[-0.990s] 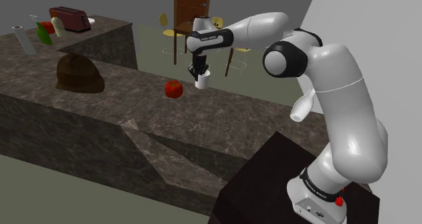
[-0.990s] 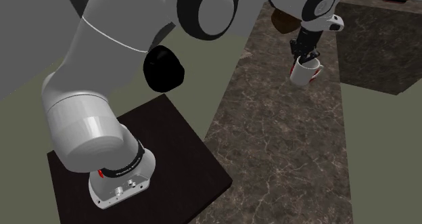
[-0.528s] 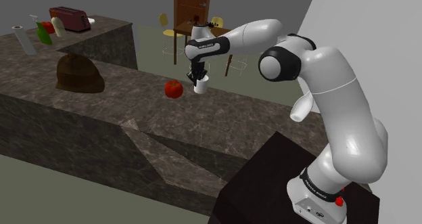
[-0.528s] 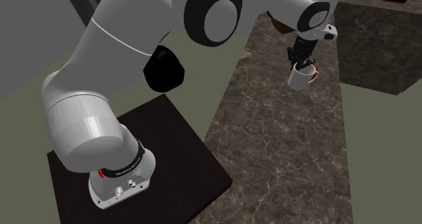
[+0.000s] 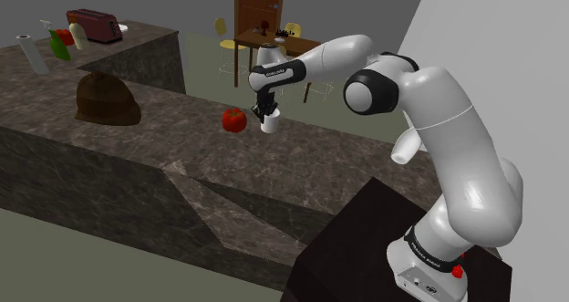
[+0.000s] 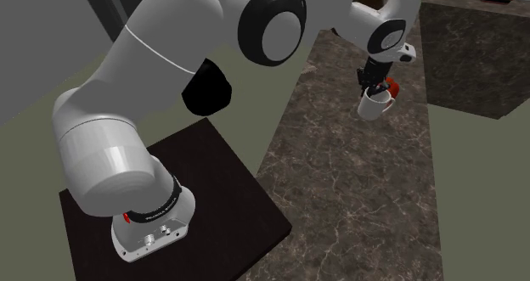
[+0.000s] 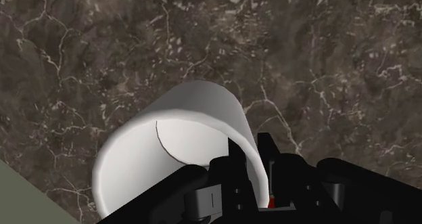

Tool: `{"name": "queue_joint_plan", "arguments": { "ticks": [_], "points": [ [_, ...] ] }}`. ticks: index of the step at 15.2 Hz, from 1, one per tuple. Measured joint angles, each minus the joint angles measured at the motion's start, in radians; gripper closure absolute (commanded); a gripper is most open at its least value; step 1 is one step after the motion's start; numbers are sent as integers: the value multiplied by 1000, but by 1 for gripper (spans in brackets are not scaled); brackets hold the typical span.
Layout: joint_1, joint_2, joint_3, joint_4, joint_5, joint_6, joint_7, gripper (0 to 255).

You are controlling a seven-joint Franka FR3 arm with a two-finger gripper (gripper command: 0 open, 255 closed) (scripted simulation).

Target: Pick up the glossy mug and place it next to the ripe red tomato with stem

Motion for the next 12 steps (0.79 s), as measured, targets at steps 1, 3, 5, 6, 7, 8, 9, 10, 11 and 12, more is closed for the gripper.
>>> {"name": "queue_joint_plan", "arguments": {
  "ticks": [1, 3, 5, 6, 7, 8, 9, 10, 11, 12],
  "points": [
    [0, 7, 1, -1, 1, 8, 0, 255],
    [0, 22, 2, -4, 2, 26, 1, 255],
    [-2, 39, 3, -3, 3, 42, 0, 255],
    [-2, 47, 4, -1, 4, 48, 1, 255],
    [-2, 55, 5, 1, 4, 55, 1, 255],
    [-3, 63, 5, 0, 5, 64, 1, 255],
    [-4, 74, 6, 7, 5, 67, 0, 255],
    [-5, 82, 6, 8, 6, 73, 0, 255],
    [-5, 92, 7, 13, 6, 80, 2, 255],
    [-6, 104, 8, 19, 7, 85, 1, 255]
  ]
}}
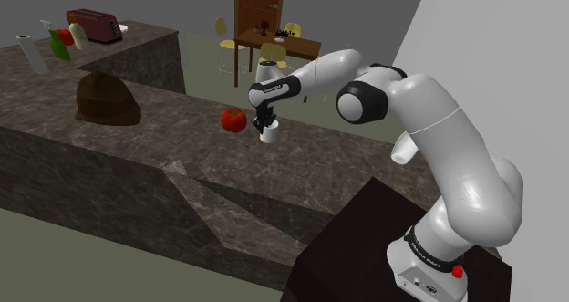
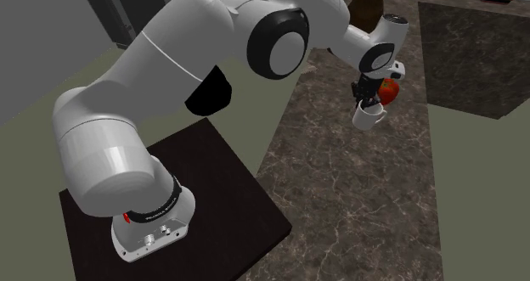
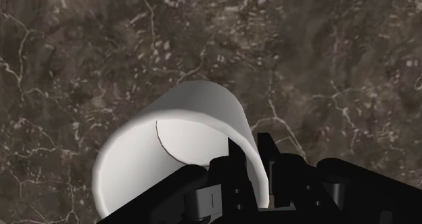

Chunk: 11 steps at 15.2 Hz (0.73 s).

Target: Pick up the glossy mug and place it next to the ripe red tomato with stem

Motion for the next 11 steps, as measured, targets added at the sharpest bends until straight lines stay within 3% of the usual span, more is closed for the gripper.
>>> {"name": "queue_joint_plan", "arguments": {
  "ticks": [9, 10, 11],
  "points": [
    [-2, 31, 2, 13, 2, 18, 1, 255],
    [-2, 31, 2, 13, 2, 18, 1, 0],
    [-2, 31, 2, 13, 2, 18, 1, 0]
  ]
}}
